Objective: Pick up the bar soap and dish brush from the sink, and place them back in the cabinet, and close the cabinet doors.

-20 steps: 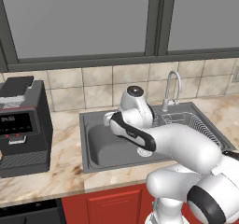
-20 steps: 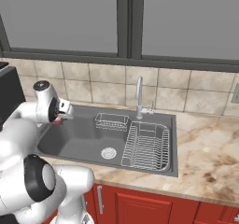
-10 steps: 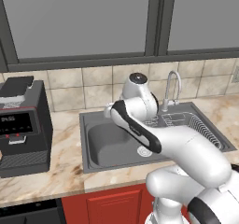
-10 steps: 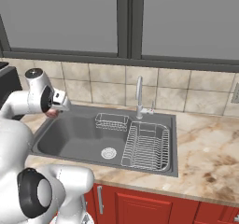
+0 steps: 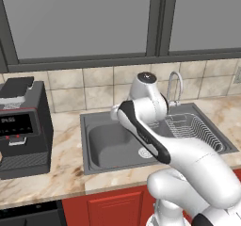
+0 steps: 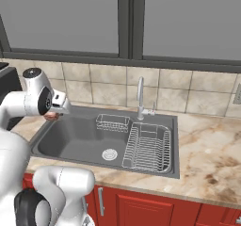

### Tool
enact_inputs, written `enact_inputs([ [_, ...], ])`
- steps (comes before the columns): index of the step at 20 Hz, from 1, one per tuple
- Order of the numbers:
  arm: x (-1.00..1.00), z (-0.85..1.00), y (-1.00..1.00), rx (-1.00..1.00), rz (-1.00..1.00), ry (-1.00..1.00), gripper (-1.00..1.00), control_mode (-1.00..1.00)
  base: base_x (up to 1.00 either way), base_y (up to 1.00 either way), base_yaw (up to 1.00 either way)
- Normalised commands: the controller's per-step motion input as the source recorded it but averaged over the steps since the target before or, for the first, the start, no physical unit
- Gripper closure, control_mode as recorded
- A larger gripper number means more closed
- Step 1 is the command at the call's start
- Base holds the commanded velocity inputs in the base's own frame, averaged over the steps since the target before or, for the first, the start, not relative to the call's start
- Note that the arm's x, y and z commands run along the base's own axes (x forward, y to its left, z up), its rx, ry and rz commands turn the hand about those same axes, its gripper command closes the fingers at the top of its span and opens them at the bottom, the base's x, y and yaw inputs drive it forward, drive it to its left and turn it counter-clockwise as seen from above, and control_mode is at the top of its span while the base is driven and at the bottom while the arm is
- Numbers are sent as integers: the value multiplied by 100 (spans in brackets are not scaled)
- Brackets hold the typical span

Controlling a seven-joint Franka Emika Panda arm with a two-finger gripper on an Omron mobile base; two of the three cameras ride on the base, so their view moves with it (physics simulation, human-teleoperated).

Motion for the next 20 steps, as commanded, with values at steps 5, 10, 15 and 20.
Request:
enact_inputs([
  [5, -26, 0, -32, 0, 0, 0, 100, -100, 0, 0, 0],
  [10, -22, 10, -32, 0, 0, 0, 100, -100, 0, 0, 0],
  [15, -25, 17, -31, 0, 0, 0, 100, -100, 0, 0, 0],
  [20, -20, 8, -24, 0, 0, 0, 100, -100, 0, 0, 0],
])
